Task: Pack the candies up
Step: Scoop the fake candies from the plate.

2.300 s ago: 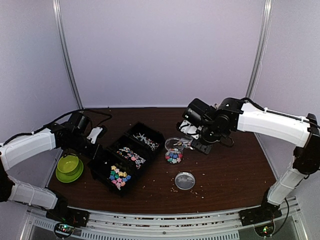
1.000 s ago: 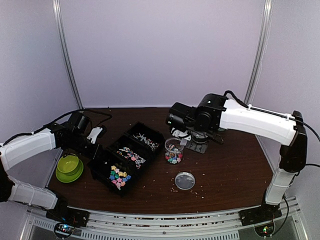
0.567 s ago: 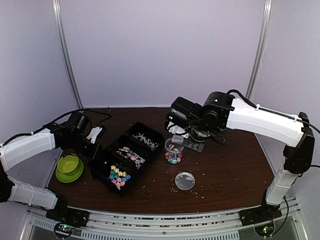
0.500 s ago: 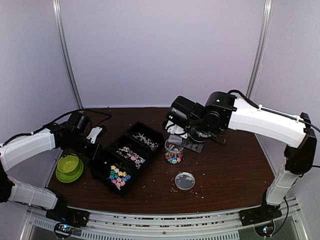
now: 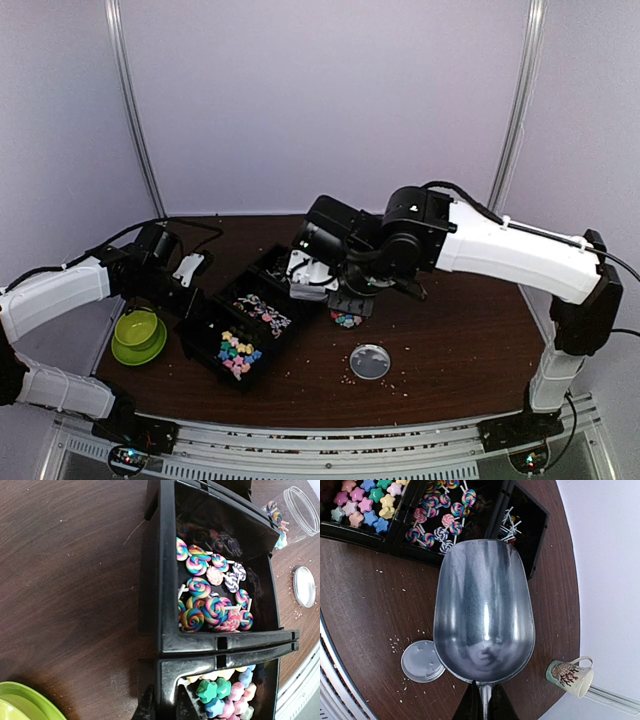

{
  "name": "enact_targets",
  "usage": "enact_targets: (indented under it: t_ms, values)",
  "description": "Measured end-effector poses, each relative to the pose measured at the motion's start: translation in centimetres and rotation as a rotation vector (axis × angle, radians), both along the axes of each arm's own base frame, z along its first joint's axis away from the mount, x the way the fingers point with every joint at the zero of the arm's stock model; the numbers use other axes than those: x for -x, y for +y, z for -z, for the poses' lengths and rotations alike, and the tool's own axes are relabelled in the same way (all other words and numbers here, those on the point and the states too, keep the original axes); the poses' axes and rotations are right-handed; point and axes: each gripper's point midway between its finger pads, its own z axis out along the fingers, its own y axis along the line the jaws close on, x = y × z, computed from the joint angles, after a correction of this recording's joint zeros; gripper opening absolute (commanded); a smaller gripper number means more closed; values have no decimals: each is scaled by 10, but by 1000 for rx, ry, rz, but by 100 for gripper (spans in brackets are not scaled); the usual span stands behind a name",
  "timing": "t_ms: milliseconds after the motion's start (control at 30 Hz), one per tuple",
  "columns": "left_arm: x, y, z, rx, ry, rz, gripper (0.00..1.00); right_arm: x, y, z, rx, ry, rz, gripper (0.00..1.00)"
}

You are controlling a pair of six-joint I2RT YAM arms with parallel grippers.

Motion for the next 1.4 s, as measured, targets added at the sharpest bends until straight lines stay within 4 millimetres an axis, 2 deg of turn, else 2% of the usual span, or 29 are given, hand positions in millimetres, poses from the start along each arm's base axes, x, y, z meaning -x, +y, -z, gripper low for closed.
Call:
enact_targets:
  t_ms: [167,333,767,1400]
  values:
    - [1,-1,0,3,3,3,0,2,30,29,104,-14,-54,0]
    - [1,-1,0,3,3,3,0,-8,44,47,186,-54,-67,0]
    - [4,-6,1,1,2,28,0,-32,43,54,366,-201,-110,0]
    - [5,-5,1,-1,6,29,0,-41,62,83,564,-341,-224,0]
